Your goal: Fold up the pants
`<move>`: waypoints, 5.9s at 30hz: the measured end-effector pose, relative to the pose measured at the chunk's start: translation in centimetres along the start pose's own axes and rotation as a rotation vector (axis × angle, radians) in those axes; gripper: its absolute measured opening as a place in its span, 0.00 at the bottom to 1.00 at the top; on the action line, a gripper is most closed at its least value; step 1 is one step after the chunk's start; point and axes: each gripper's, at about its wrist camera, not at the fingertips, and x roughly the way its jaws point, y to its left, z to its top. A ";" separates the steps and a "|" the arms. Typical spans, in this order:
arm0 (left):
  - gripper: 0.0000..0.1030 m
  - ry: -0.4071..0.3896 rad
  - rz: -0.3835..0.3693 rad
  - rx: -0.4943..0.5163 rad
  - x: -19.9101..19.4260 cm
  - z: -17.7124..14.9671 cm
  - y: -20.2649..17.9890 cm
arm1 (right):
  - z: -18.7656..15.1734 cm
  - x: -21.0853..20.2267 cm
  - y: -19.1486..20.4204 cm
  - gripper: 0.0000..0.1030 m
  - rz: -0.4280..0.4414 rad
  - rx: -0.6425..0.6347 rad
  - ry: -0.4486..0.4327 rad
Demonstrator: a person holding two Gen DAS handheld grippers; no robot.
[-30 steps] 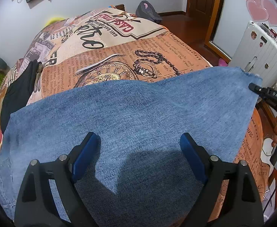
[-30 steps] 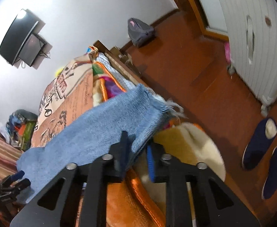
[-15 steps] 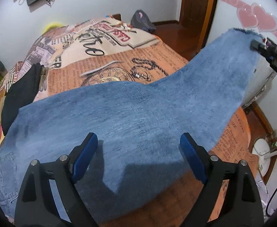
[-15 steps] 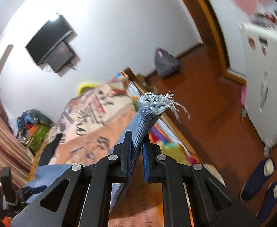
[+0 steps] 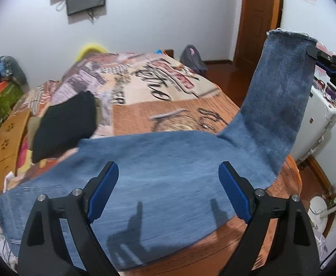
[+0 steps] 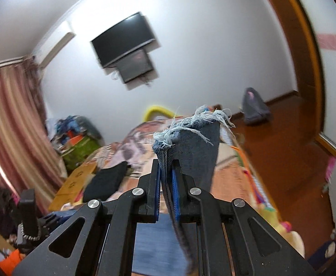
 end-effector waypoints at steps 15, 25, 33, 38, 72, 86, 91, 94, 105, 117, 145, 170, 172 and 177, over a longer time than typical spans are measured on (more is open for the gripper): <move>0.87 -0.073 0.126 -0.227 -6.6 -4.2 12.4 | -5.5 9.1 13.4 0.08 0.256 -0.224 0.231; 0.87 -0.039 0.150 -0.260 -5.8 -4.9 13.4 | -15.4 14.7 16.4 0.10 0.355 -0.294 0.560; 0.87 0.005 0.099 -0.216 -2.3 -3.9 10.7 | -15.2 13.1 15.7 0.17 0.365 -0.327 0.635; 0.87 0.062 0.065 -0.190 0.6 -4.1 8.9 | -12.4 12.1 13.3 0.21 0.284 -0.314 0.534; 0.87 0.001 0.267 -0.414 -9.8 -13.3 20.4 | -10.6 10.4 8.4 0.34 0.089 -0.236 0.463; 0.81 0.076 0.175 -0.640 -8.9 -21.1 25.4 | -13.6 14.6 16.6 0.36 0.196 -0.347 0.512; 0.78 0.105 0.090 -0.727 -6.9 -22.5 26.1 | -14.6 16.0 18.7 0.36 0.220 -0.392 0.534; 0.77 0.123 0.059 -0.788 -5.9 -23.5 26.9 | -15.3 16.9 19.6 0.36 0.216 -0.423 0.550; 0.77 0.086 0.053 -0.876 -3.0 -23.3 28.9 | -18.3 19.3 20.0 0.36 0.183 -0.513 0.647; 0.52 0.068 0.197 -0.848 -1.4 -21.0 30.1 | -18.4 19.4 19.7 0.37 0.200 -0.494 0.661; 0.20 -0.199 0.436 -0.318 -10.6 -7.0 18.6 | -11.9 11.4 9.5 0.41 -0.053 -0.296 0.476; 0.66 0.104 0.417 -0.556 -8.1 -17.9 23.2 | -14.5 11.3 4.2 0.43 -0.095 -0.201 0.516; 0.73 0.122 0.422 -0.595 -7.5 -19.4 23.5 | -14.5 11.5 4.3 0.43 -0.103 -0.206 0.519; 0.73 0.125 0.338 -0.690 -6.9 -21.4 23.9 | -14.5 11.4 4.6 0.43 -0.123 -0.217 0.524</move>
